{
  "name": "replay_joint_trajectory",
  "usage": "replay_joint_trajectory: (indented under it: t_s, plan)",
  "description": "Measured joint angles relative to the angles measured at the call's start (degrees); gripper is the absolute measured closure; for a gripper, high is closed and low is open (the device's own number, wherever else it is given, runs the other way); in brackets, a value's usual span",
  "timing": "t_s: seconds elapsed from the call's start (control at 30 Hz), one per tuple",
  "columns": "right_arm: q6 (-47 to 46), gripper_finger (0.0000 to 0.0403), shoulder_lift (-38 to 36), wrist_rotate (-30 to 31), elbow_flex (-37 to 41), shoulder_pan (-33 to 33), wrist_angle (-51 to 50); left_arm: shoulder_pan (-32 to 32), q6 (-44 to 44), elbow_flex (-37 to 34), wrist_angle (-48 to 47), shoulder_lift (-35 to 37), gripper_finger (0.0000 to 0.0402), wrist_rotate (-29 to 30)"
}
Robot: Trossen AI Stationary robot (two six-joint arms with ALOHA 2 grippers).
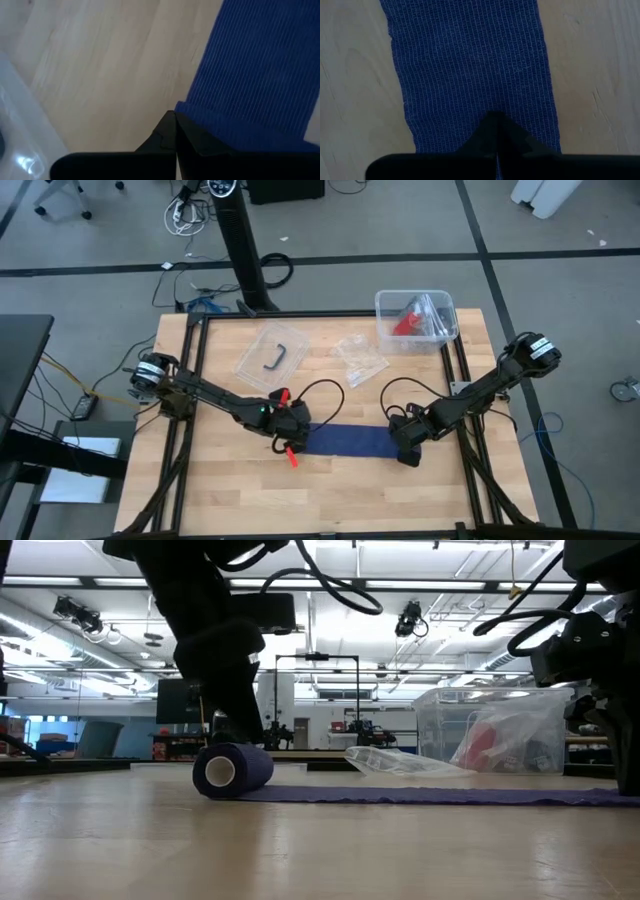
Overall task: Roll bandage
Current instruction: Roll the blue bandage
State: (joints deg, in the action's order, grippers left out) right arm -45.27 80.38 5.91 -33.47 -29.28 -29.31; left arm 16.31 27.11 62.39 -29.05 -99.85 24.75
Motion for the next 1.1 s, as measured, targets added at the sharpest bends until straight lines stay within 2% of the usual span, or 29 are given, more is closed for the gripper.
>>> replay_joint_trajectory:
  t_s: [0.17,0.3,0.43,1.1]
  plan:
    - [0.03,0.0403,0.02,0.0,0.0,0.0,0.01,-0.14,-0.98,0.04,-0.01,-0.02,0.0401,-0.16]
    - [0.03,0.0403,0.02,-0.02,0.0,-0.02,0.01,0.33,1.97,2.12,-7.61,0.16,0.0401,2.57]
    - [0.15,0.0403,0.02,-0.01,0.0,-0.02,0.01,0.33,4.16,2.18,-12.87,0.13,0.04,0.45]
    - [0.38,0.0403,0.02,0.07,-0.02,-0.02,0.03,-0.35,0.08,-0.81,1.97,-1.03,0.04,-2.83]
